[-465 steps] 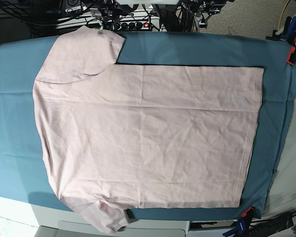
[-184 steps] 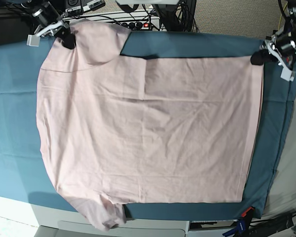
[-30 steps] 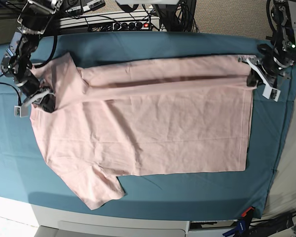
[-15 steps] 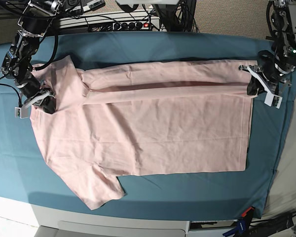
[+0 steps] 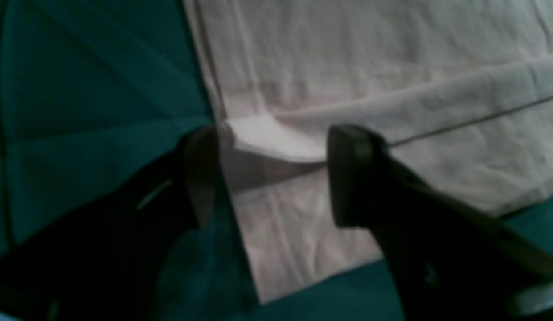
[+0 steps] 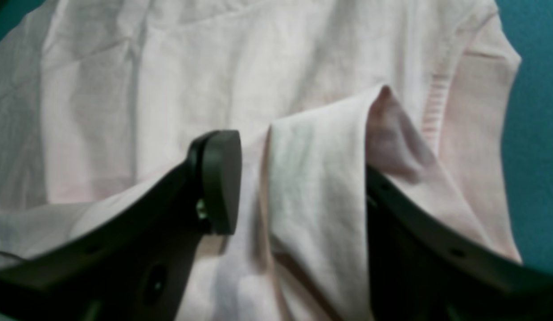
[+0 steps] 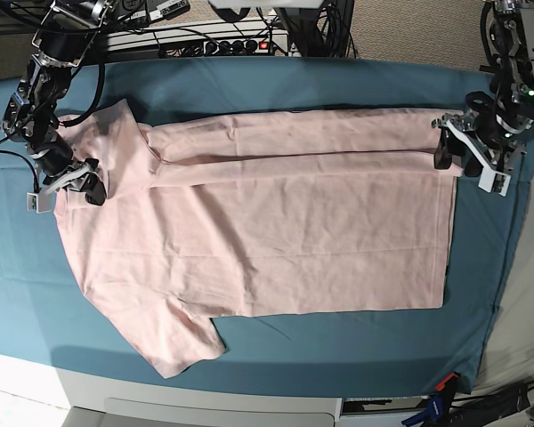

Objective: Fold the T-shirt properly
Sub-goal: 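Lower the held edge back over the shirt, folding a strip, and release, then raise the right gripper and reposition it over the collar corner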

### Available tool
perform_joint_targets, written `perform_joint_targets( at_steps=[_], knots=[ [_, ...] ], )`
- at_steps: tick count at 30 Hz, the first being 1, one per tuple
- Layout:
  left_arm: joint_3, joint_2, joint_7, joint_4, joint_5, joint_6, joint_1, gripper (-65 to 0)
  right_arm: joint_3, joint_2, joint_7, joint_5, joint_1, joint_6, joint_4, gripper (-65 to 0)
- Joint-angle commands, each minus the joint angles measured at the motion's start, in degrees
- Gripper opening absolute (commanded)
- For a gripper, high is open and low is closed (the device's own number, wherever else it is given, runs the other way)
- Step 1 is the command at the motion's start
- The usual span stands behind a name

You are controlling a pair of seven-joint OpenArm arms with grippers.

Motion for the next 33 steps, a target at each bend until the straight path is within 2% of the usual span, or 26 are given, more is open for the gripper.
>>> perform_joint_targets(
  at_steps=[1, 3, 6, 10, 15, 19, 26, 33],
  knots=[
    [-0.44, -0.96, -1.18, 0.76, 0.17, 0.04, -0.24, -26.4, 0.48, 1.29, 0.22, 2.45, 0.92, 0.1, 0.76, -37.4],
    [-0.44, -0.98, -0.72, 0.76, 0.63, 0.04, -0.22, -26.4, 0.87, 1.27, -3.08, 5.92, 0.9, 0.1, 0.79, -37.4],
    [-0.44, -1.01, 0.87, 0.76, 0.94, 0.02, 0.09, -26.4, 2.32, 1.29, -11.08, 12.9, 0.7, 0.1, 0.83, -37.4],
    [-0.5, -2.4, 1.51, 0.76, 0.96, -0.02, 1.88, -26.4, 6.69, 1.29, -18.78, 22.47, -2.14, 0.1, 0.94, -37.4],
    [-0.5, -5.22, 1.55, 0.76, 0.96, -0.04, 4.33, -26.4, 15.45, 1.31, -19.32, 27.58, -7.93, 0.1, 0.94, -37.4],
    [-0.48, -5.4, 1.81, 0.76, 0.83, -0.02, 4.5, -26.4, 20.52, 1.68, -20.41, 29.86, -12.09, 0.1, 0.94, -37.4],
    [-0.48, -5.4, 1.84, 0.76, 0.33, -0.02, 4.5, -26.4, 21.49, 1.75, -23.78, 36.17, -18.05, 0.1, 0.94, -37.4],
    [-0.48, -5.4, 1.81, 0.76, 0.31, -0.02, 4.5, -26.4, 21.49, 1.73, -23.78, 37.66, -17.14, 0.1, 0.94, -37.4]
  ],
)
